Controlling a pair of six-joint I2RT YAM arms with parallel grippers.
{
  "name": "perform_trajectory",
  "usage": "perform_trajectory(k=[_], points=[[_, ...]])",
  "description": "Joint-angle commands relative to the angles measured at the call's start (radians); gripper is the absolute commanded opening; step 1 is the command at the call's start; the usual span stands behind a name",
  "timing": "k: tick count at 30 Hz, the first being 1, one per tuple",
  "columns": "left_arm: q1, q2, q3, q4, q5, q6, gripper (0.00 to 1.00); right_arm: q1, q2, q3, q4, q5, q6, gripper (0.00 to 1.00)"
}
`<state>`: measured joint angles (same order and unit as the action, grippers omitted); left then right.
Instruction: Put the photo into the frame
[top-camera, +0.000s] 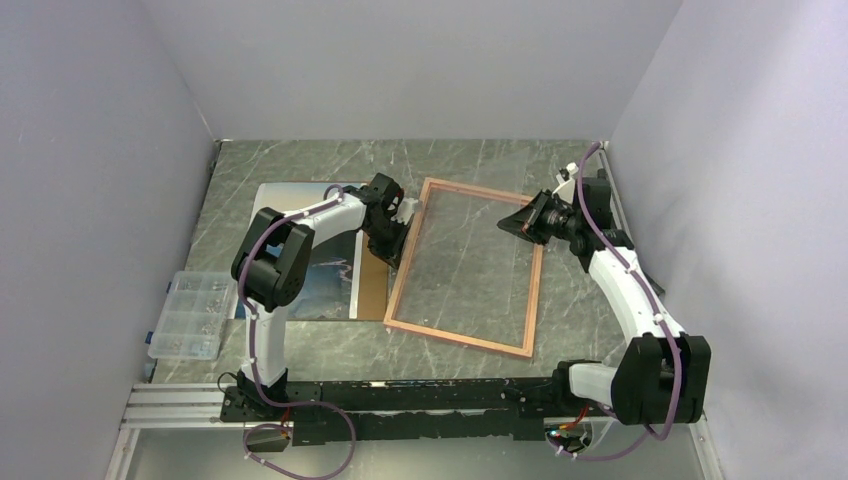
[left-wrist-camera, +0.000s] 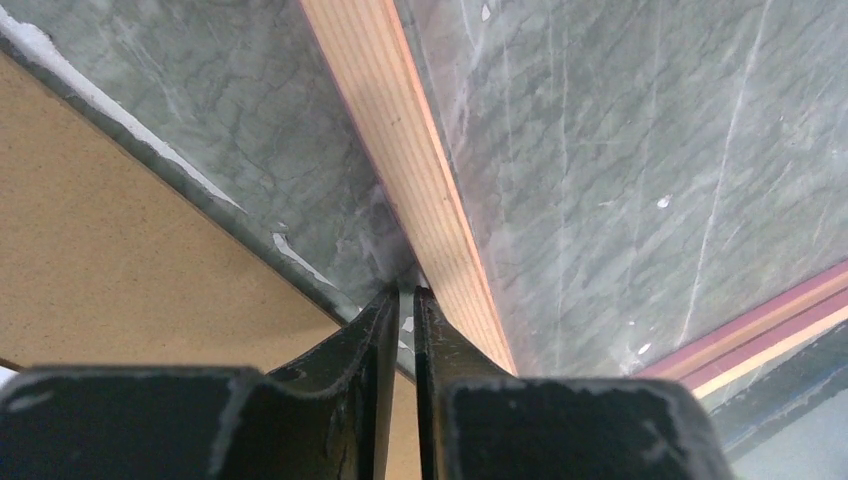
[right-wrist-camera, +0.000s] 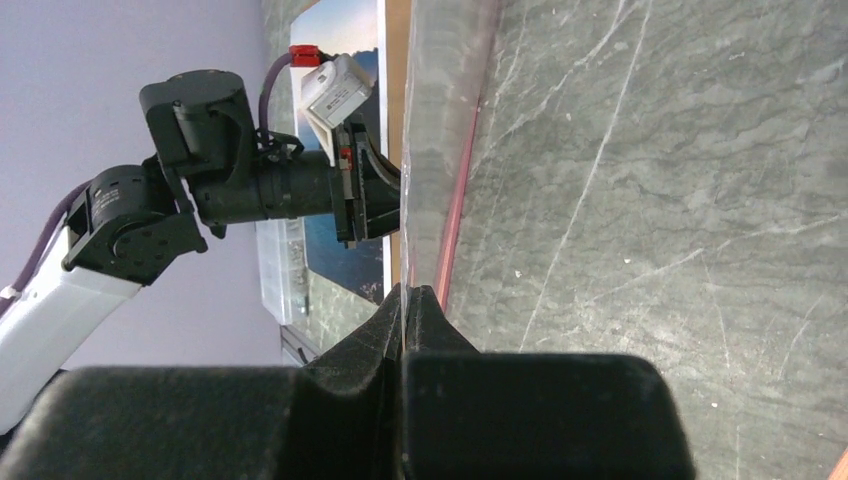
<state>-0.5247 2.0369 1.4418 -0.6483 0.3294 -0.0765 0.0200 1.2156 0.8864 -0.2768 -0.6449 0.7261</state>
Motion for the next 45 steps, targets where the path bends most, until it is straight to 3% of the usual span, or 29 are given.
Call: perform_trajectory(k=[1,16,23,45], points=[[-0.004,-0.049,-0.005,0.024,0.051,-0.028,0.16,0.006,0.005,-0.026,0.041,-0.031,0.0,0.0],[-0.003,-0.055,-0.013,0.036,0.049,-0.025,0.12,0.004,0.074,-0.061,0.066,-0.043,0.013,0.0],[-0.003,-0.052,-0.018,0.038,0.05,-0.023,0.11,0.004,0.022,-0.086,0.073,-0.046,-0.026,0.0],[-0.003,-0.036,-0.011,0.04,0.041,-0.032,0.07,0.006,0.028,-0.069,0.155,-0.181,-0.06,0.0]])
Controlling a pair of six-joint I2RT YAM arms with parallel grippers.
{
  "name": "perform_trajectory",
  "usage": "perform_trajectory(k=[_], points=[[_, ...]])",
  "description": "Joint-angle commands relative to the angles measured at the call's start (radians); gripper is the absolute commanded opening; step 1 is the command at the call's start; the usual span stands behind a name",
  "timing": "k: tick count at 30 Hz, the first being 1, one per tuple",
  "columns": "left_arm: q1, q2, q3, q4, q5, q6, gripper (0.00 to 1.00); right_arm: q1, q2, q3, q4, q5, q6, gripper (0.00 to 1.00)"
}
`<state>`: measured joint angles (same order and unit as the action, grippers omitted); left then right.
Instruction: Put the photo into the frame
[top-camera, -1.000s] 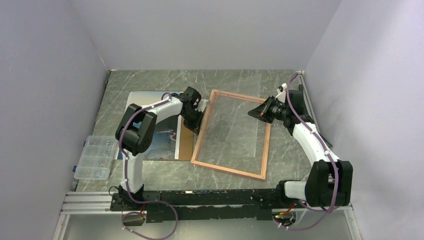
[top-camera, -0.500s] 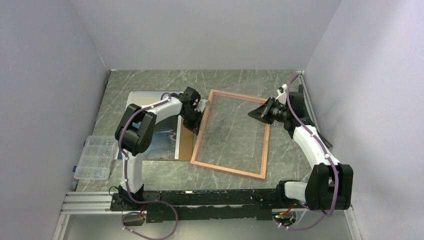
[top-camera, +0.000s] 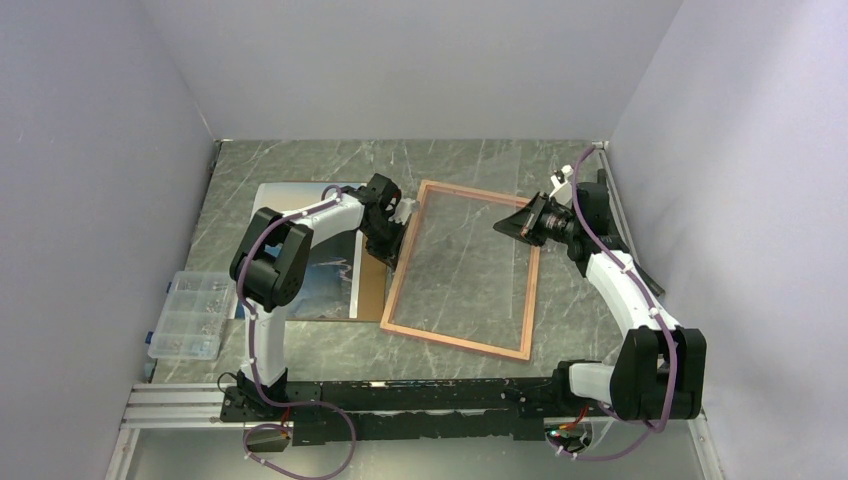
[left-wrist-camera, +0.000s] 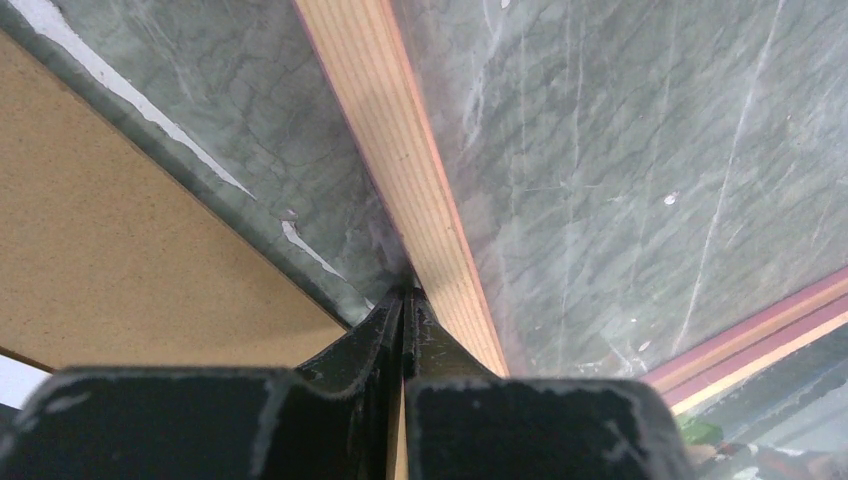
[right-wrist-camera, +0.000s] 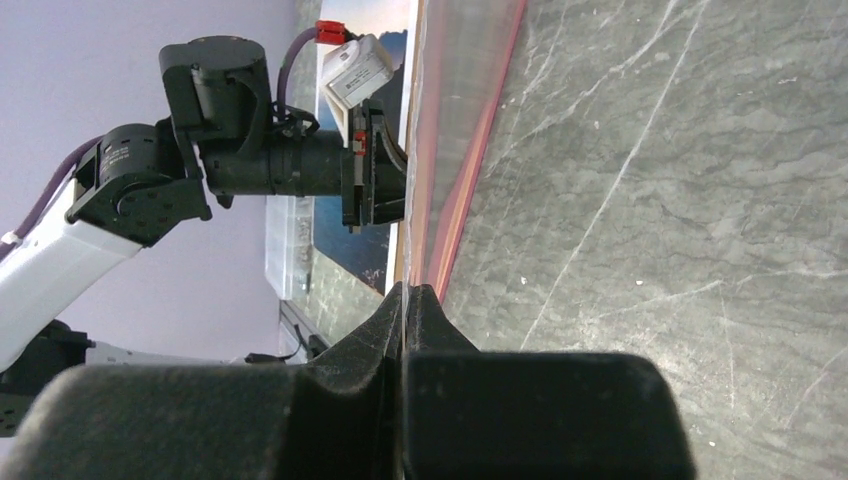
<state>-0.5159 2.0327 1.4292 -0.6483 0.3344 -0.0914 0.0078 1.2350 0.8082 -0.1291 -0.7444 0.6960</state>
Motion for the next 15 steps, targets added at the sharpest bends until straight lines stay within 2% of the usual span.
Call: perform_trajectory(k=[1,15], points=[[-0.012,-0.032,0.001,0.042,0.037,-0.016,0.07,0.018,0.014,0.01,0.011,-0.094,-0.029,0.0],[-0.012,-0.031,-0.002,0.05,0.039,-0.015,0.07,0.065,-0.011,-0.002,0.059,-0.123,-0.011,0.0]])
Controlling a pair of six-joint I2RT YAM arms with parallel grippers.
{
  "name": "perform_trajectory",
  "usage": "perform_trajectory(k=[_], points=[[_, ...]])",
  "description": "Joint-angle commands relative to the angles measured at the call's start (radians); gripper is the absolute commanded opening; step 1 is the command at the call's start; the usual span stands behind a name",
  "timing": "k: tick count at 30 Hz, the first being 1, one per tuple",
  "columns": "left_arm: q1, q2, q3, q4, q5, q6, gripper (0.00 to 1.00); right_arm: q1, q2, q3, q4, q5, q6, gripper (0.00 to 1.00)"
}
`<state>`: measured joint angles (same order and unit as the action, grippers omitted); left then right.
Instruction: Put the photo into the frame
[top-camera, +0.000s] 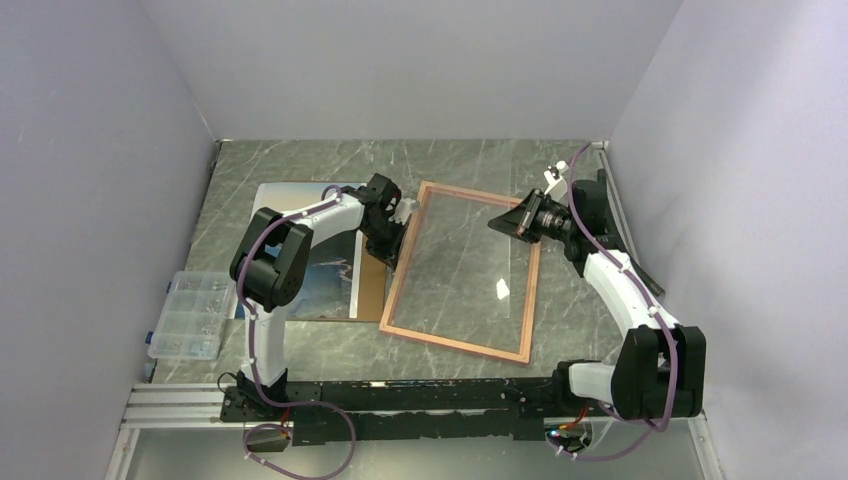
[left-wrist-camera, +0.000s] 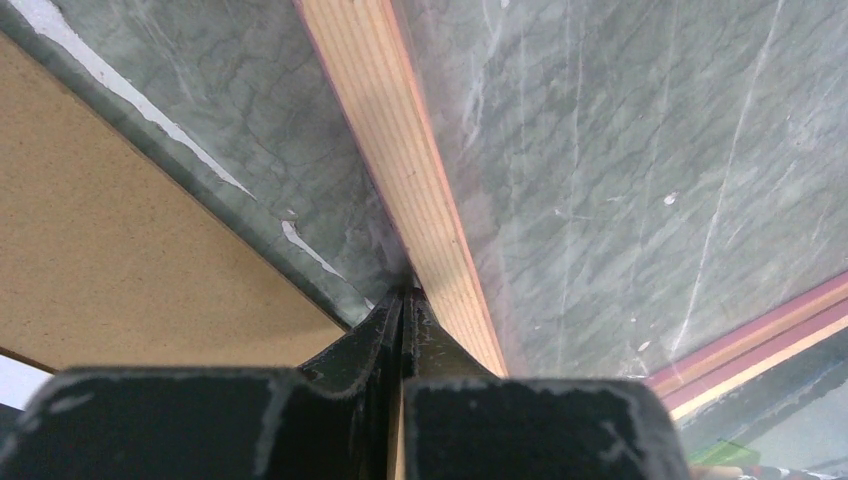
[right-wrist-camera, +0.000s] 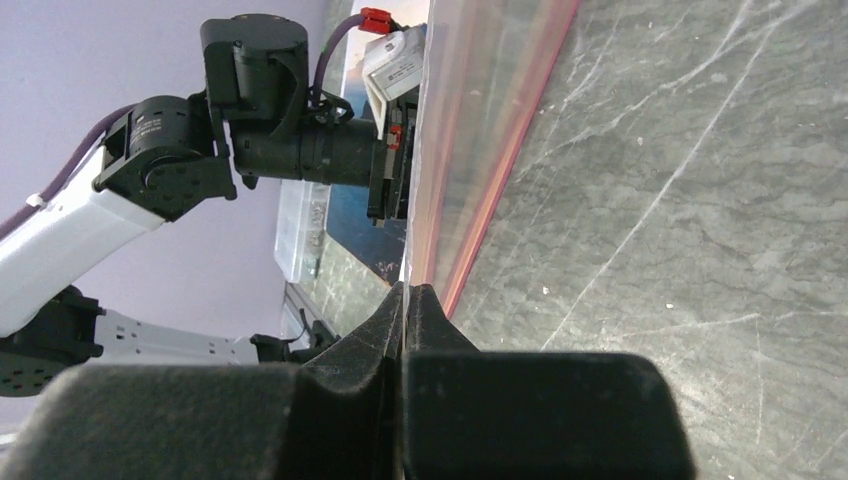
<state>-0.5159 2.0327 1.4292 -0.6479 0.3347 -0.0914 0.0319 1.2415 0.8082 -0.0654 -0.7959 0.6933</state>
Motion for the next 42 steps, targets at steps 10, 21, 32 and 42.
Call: perform_trajectory(k=[10,21,32,42], points=[[-0.012,-0.014,0.008,0.034,0.032,-0.02,0.06,0.071,-0.038,0.006,-0.041,-0.055,-0.037,0.0],[-0.01,-0.014,0.01,0.031,0.028,-0.024,0.04,0.068,-0.021,0.001,-0.241,0.101,-0.123,0.0],[-0.003,-0.02,0.002,0.032,0.029,-0.022,0.04,0.06,-0.021,-0.017,-0.351,0.3,-0.148,0.03],[-0.001,-0.019,0.002,0.036,0.042,-0.025,0.03,0.057,-0.005,-0.046,-0.341,0.32,-0.139,0.03]])
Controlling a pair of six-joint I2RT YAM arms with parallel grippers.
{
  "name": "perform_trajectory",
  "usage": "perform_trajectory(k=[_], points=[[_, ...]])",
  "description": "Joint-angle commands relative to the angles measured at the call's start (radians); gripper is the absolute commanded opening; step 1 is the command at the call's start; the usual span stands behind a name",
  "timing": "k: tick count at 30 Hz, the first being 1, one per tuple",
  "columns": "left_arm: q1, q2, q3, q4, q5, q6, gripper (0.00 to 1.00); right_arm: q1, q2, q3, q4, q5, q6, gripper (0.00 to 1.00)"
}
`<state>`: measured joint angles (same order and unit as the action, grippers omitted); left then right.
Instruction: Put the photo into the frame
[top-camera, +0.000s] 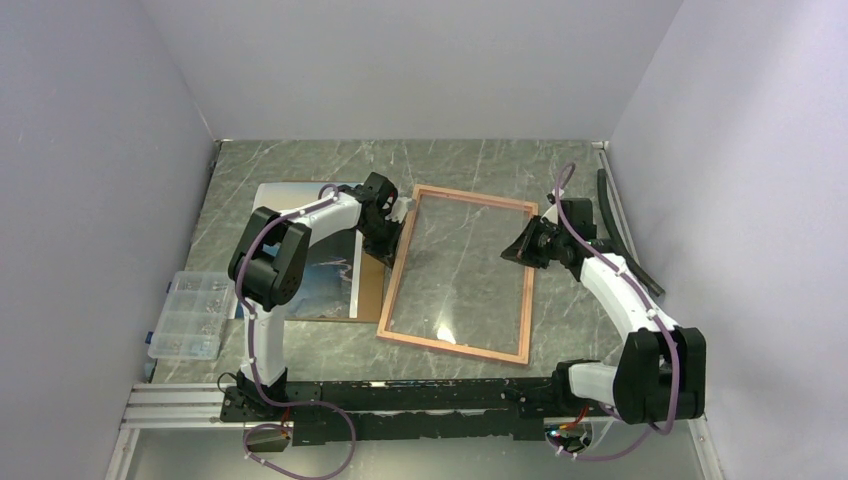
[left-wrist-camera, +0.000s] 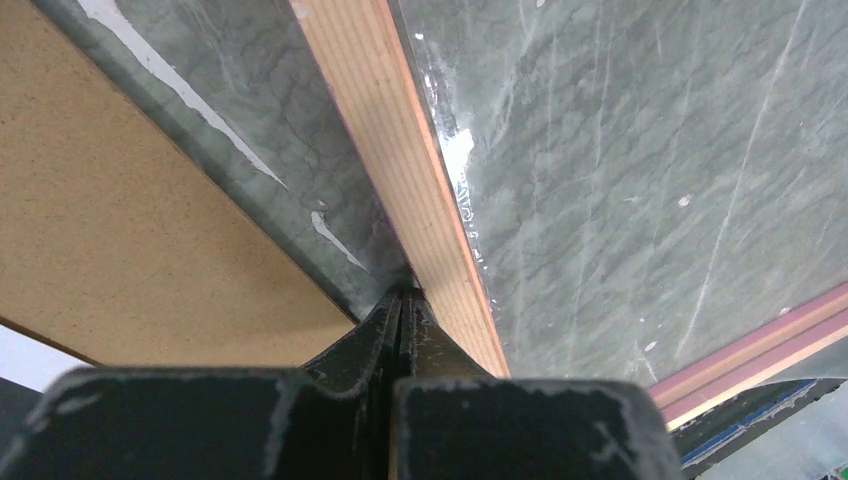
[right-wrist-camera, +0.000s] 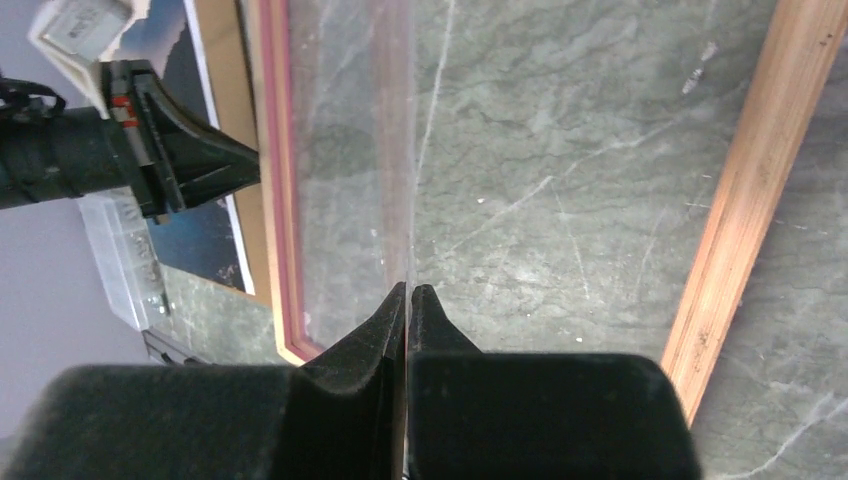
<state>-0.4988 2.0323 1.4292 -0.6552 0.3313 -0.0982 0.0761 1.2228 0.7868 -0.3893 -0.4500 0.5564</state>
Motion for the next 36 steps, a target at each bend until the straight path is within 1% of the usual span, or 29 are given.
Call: perform_trajectory(k=[1,6,17,22,28,36], points=[[-0.018,-0.018,0.002,0.043,0.047,-0.018,0.03,0.013,0.015,-0.03,-0.008,-0.029,0.001,0.03],[-0.018,-0.011,-0.003,0.045,0.045,-0.016,0.03,0.013,-0.004,-0.039,0.036,-0.07,0.013,0.01],[-0.018,-0.003,-0.005,0.054,0.047,-0.023,0.03,0.013,-0.146,-0.055,0.185,-0.252,0.062,0.0],[-0.018,-0.003,-0.01,0.058,0.049,-0.023,0.03,0.013,-0.143,-0.055,0.204,-0.276,0.09,0.0],[-0.015,-0.008,-0.015,0.058,0.047,-0.023,0.03,0.012,-0.099,-0.049,0.22,-0.289,0.173,0.0],[-0.002,-0.021,-0.015,0.058,0.059,-0.024,0.03,0.008,-0.124,-0.038,0.26,-0.295,0.339,0.0]])
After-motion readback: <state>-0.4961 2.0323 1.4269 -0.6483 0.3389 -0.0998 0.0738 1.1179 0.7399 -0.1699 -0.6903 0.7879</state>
